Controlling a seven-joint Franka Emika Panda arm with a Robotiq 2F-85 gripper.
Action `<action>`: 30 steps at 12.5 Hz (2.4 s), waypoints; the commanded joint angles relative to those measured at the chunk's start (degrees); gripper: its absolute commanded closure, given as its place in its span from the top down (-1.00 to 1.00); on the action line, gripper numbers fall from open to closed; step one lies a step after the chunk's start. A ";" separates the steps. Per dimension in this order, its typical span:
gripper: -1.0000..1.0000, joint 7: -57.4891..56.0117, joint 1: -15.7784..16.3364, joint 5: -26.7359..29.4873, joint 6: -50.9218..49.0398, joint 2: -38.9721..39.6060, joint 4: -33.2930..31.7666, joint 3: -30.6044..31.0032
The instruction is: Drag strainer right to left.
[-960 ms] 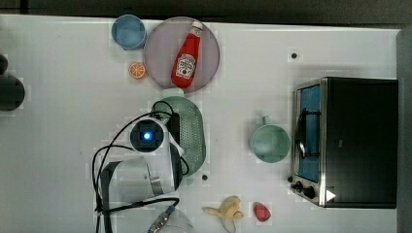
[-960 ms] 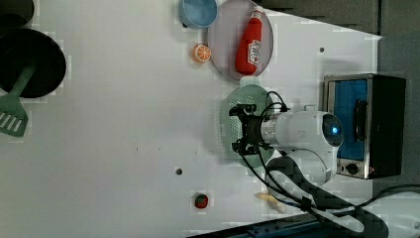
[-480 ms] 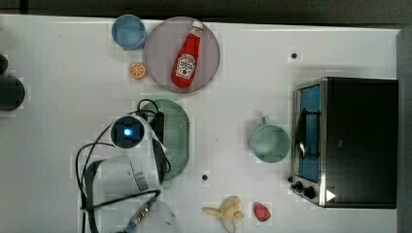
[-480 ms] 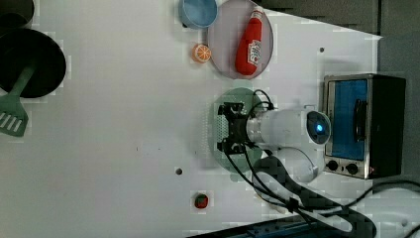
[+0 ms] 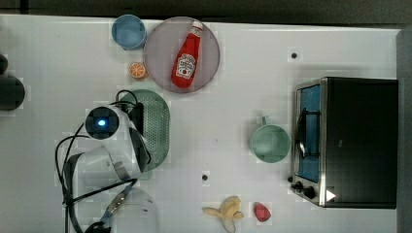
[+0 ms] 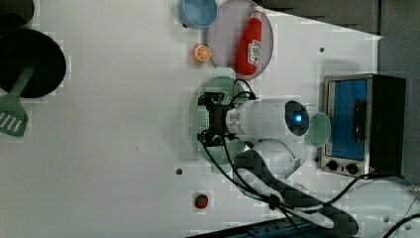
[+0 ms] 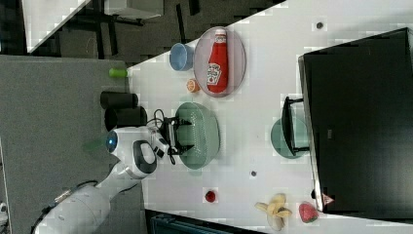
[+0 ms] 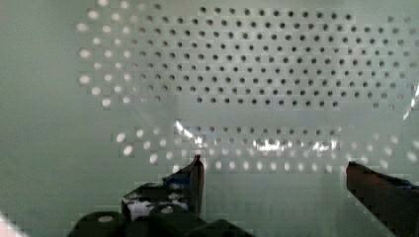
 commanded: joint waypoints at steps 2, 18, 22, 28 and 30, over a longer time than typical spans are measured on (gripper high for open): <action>1.00 7.80 3.90 1.01 -1.35 3.32 6.32 1.26; 1.00 15.85 12.60 1.03 -1.92 10.36 17.37 1.24; 1.00 12.04 12.49 0.91 -9.04 4.84 17.39 1.62; 1.00 -14.16 9.13 0.90 -35.71 -15.20 17.24 -1.78; 1.00 -24.78 7.89 0.89 -43.09 -22.81 17.22 -5.37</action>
